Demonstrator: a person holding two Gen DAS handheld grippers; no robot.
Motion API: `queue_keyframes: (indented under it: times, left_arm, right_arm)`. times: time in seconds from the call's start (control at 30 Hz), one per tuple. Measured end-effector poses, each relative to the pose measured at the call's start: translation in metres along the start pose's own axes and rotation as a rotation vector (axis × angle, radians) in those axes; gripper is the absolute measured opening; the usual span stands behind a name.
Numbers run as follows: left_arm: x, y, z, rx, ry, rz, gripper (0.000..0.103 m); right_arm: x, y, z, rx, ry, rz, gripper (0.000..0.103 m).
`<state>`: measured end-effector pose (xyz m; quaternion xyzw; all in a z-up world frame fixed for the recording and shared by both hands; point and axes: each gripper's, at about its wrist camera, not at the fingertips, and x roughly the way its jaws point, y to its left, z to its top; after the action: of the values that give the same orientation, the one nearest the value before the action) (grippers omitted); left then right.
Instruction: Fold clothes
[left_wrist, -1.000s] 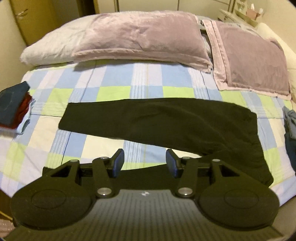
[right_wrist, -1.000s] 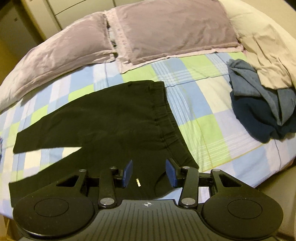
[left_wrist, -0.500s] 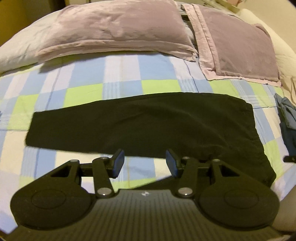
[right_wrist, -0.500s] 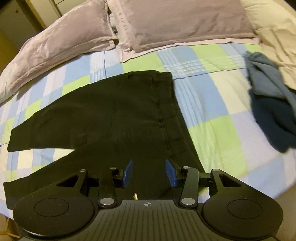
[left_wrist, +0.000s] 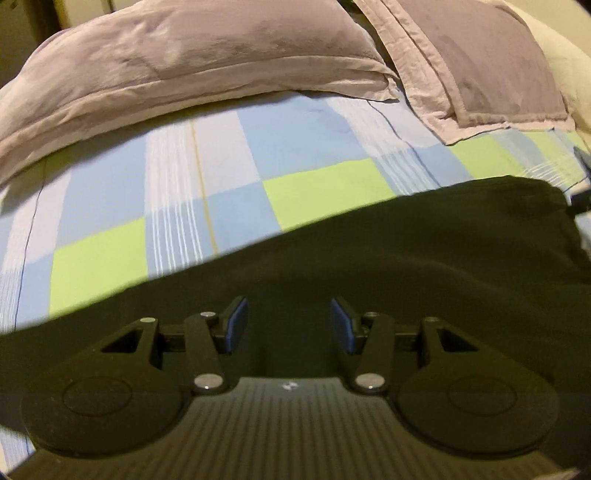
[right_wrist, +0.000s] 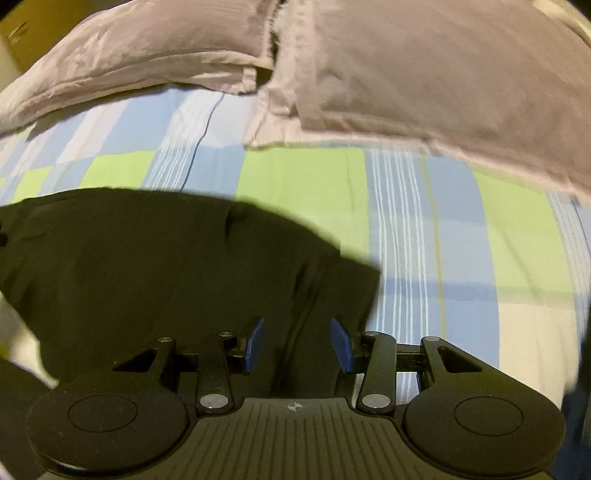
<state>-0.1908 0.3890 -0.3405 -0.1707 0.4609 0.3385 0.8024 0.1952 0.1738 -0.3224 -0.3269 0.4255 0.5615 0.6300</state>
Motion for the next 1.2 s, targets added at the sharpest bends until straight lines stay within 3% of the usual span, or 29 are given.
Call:
queue_keyframes:
  times: [0.3, 0.53, 0.63, 0.67, 0.73, 0.77, 0.83, 0.97, 1.2]
  left_arm:
    - [0.056, 0.021, 0.026, 0.221, 0.036, -0.021, 0.047]
    - [0.09, 0.051, 0.034, 0.258, 0.122, -0.091, 0.059]
    - [0.098, 0.059, 0.032, 0.239, 0.147, -0.141, 0.058]
    - [0.098, 0.06, 0.032, 0.244, 0.145, -0.157, 0.056]
    - [0.094, 0.061, 0.03, 0.269, 0.131, -0.187, 0.022]
    - [0.092, 0.061, 0.03, 0.281, 0.125, -0.202, 0.014]
    - [0.083, 0.059, 0.026, 0.311, 0.106, -0.192, 0.004]
    - [0.04, 0.054, 0.019, 0.321, 0.021, -0.165, 0.002]
    - [-0.102, 0.043, -0.032, 0.188, -0.133, -0.217, 0.002]
  right_arm:
    - [0.056, -0.016, 0.044, -0.16, 0.014, 0.067, 0.044]
    - [0.076, -0.027, 0.061, -0.155, 0.066, 0.158, 0.044]
    - [0.078, -0.028, 0.06, -0.147, 0.081, 0.175, 0.043]
    - [0.078, -0.028, 0.06, -0.144, 0.083, 0.187, 0.043]
    - [0.075, -0.026, 0.057, -0.159, 0.087, 0.172, 0.017]
    - [0.072, -0.025, 0.055, -0.175, 0.086, 0.154, 0.009]
    - [0.061, -0.022, 0.05, -0.185, 0.056, 0.15, 0.006]
    - [0.023, -0.003, 0.042, -0.235, -0.034, 0.093, 0.005]
    - [-0.082, 0.037, -0.009, -0.255, -0.188, -0.005, 0.004]
